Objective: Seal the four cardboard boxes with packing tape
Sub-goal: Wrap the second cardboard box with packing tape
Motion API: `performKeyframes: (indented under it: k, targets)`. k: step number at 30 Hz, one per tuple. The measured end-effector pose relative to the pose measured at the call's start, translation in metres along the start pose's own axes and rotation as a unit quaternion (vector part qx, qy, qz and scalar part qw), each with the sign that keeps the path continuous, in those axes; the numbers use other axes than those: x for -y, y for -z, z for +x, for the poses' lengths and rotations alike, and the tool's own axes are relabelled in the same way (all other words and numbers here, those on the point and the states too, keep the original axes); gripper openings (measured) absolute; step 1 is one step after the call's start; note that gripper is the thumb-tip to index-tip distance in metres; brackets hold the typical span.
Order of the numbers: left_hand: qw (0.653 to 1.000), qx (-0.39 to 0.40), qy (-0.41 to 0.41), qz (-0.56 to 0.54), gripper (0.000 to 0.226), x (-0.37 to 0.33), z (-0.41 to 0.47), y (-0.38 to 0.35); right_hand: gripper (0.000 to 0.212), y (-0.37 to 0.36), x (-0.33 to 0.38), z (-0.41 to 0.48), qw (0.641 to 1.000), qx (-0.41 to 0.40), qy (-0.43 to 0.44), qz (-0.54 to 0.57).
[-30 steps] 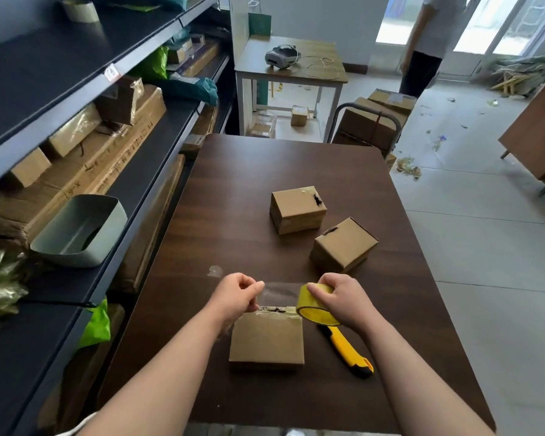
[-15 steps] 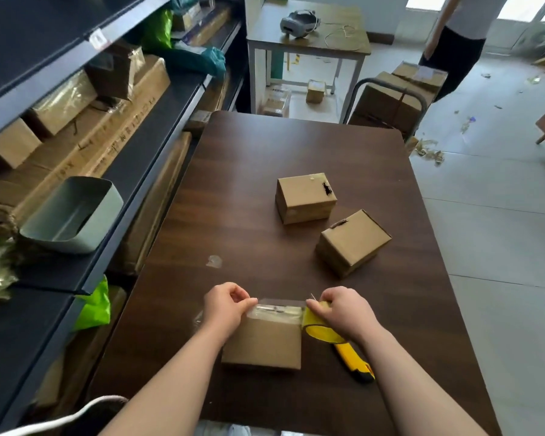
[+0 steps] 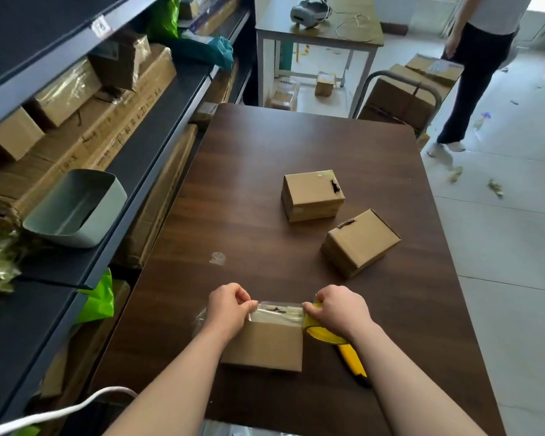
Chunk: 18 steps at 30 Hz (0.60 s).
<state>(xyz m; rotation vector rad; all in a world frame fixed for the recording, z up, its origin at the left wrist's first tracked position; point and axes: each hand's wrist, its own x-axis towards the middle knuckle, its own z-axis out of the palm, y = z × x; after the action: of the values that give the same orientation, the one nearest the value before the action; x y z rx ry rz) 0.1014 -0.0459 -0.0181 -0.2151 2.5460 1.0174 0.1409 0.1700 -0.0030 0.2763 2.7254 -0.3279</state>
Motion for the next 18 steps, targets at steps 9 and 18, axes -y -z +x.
performKeyframes:
  k: [9, 18]
  targets:
    - [0.999, 0.006, -0.005, 0.032, 0.016, -0.001, 0.002, -0.003, 0.039, -0.007, 0.003, -0.002, 1.000, 0.004, 0.008, -0.026]
    - [0.997, 0.004, -0.007, 0.074, 0.015, -0.005, 0.001, -0.004, 0.042, -0.015, 0.004, -0.006, 0.999, 0.029, -0.009, -0.039]
